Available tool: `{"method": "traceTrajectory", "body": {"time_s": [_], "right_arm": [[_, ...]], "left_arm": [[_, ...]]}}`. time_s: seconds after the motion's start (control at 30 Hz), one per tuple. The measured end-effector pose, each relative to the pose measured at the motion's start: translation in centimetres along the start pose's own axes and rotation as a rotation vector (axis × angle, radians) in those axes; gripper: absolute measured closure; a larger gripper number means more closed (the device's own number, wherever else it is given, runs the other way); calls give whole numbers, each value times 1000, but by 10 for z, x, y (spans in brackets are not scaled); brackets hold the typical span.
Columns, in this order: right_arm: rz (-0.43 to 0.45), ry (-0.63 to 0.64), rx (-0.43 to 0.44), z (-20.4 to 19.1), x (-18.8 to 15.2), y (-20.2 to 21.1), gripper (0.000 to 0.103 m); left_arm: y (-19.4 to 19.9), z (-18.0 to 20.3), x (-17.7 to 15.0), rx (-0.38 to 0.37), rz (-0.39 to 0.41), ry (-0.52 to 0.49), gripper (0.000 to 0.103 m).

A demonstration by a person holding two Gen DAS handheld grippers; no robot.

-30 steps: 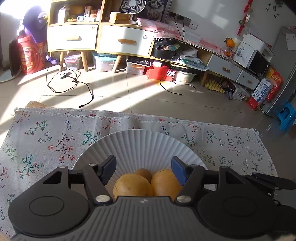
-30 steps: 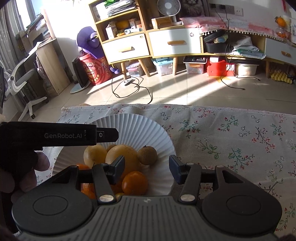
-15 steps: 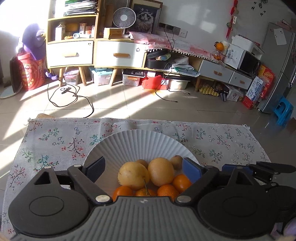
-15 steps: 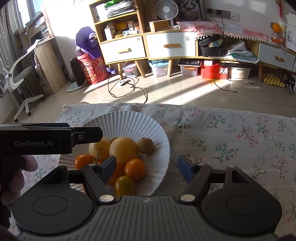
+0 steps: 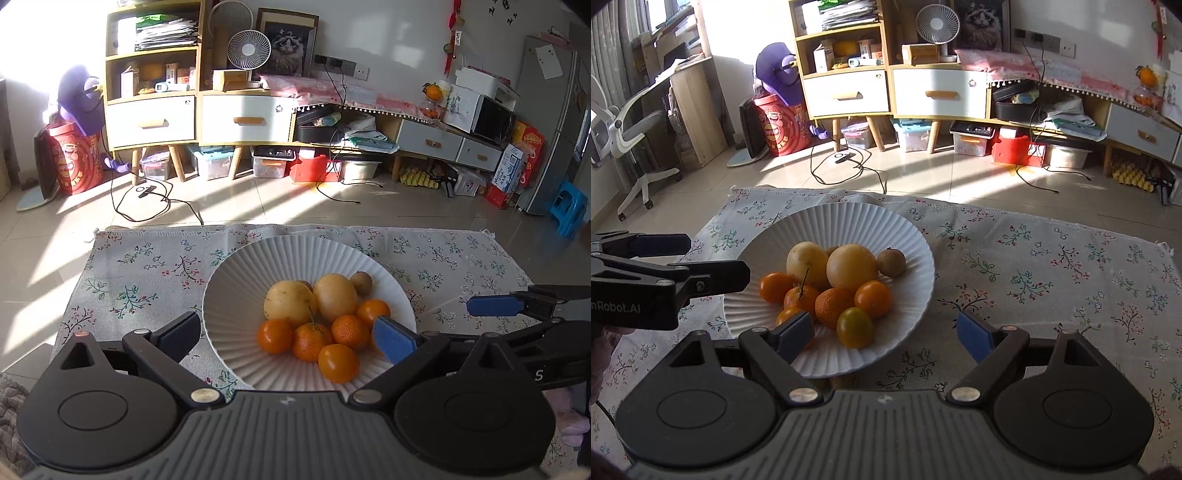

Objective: Organize fruits
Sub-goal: 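Withdraw both open tools from the bowl toward the fruit on the cloth, then grasp a green lime with the left tool while the right tool grasps a tan fruit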

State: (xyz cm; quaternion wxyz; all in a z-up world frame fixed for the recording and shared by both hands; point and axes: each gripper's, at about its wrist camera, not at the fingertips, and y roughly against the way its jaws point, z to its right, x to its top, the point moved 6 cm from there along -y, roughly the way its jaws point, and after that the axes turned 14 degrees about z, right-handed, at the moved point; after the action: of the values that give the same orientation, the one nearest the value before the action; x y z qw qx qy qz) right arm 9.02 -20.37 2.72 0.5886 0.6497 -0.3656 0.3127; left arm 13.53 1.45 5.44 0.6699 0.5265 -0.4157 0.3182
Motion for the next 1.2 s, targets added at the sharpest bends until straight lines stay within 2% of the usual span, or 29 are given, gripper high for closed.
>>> {"method": "traceTrajectory", "body": {"time_s": [0.6, 0.77, 1.2], "right_arm": [[27, 11, 21, -14, -10, 26, 16], [32, 44, 31, -22, -13, 30, 16], [27, 119, 76, -42, -38, 37, 13]], "left_arm": [[46, -25, -26, 41, 20, -4, 8], [53, -28, -32, 32, 24, 1, 8], [67, -34, -59, 11, 43, -67, 8]]}}
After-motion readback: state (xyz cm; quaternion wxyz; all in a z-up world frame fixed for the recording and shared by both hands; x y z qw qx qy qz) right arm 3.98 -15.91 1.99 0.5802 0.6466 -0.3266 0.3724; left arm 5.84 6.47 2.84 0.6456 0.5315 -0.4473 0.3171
